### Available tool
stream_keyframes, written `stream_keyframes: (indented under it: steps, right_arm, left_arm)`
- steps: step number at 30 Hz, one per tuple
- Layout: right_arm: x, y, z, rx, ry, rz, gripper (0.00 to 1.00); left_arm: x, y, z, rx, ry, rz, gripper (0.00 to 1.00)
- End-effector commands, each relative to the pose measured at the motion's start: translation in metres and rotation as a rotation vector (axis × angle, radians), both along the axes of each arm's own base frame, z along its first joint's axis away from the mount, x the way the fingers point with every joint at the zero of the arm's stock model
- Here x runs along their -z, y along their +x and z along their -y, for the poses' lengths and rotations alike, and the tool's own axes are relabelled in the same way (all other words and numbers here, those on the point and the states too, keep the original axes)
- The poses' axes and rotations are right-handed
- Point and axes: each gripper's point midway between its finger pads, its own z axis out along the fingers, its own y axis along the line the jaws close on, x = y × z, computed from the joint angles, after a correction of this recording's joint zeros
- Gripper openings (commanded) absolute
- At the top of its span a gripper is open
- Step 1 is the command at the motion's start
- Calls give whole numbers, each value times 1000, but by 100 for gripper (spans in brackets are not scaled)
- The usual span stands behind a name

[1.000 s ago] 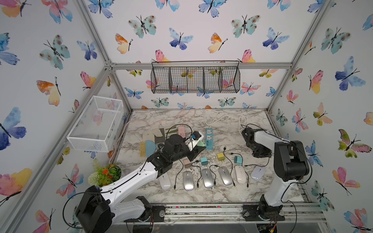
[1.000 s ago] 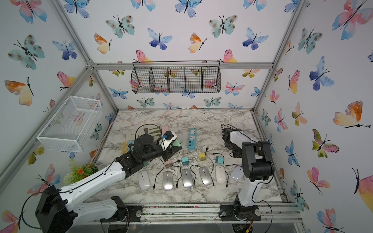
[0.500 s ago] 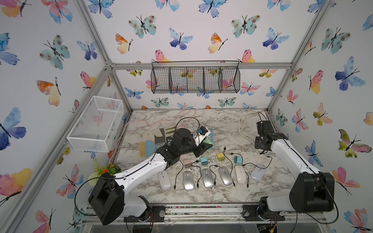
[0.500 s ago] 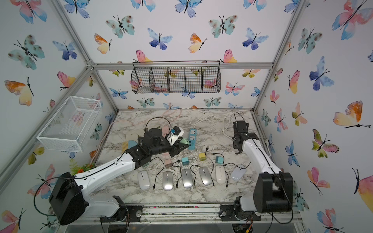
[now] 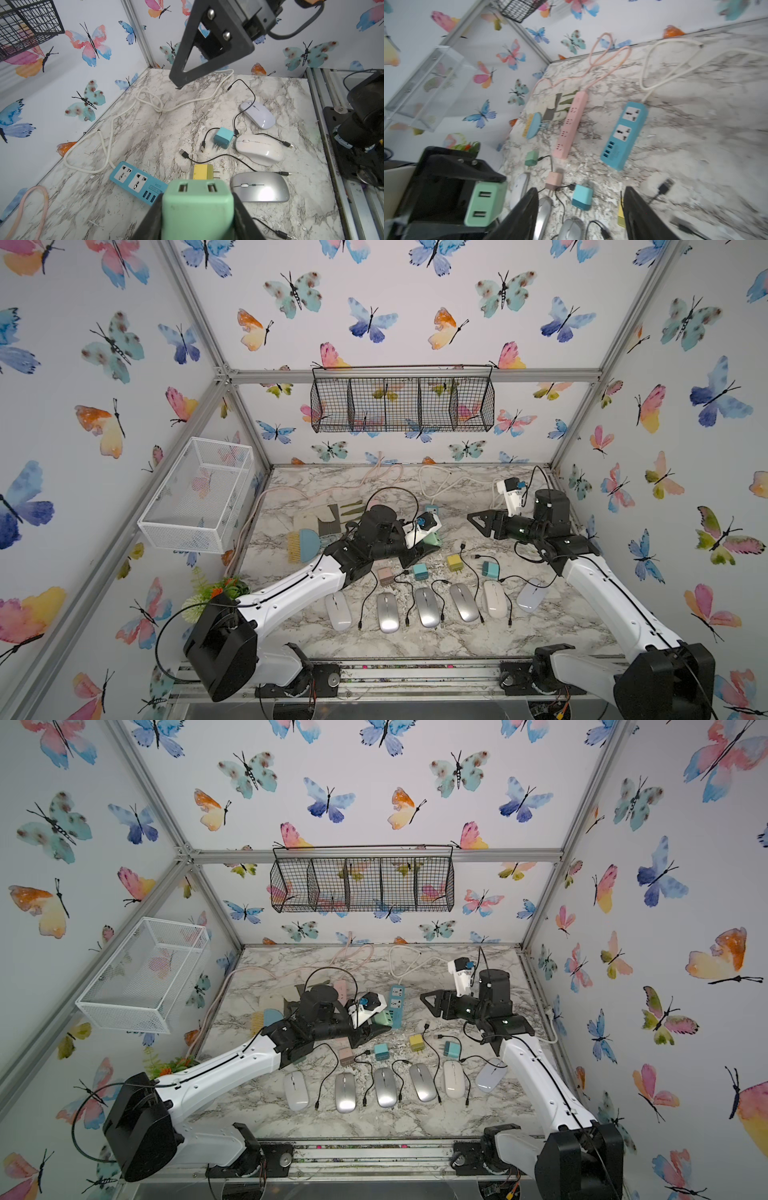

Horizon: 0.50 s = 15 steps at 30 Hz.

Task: Unplug the wireless mouse
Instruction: Place the plug at the center of the board.

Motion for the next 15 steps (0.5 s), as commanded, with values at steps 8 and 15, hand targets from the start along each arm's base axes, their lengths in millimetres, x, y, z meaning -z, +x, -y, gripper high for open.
stream_keyframes:
  steps: [8,15]
  right_arm:
    - [-33,-40,-85,-316,120,-24,58]
    - [-21,-54,-110,-401,107,-78,56]
  left_arm:
    - [-18,-1,-22,-55,31,132,0]
    - [-18,2,-22,-65,42,135,0]
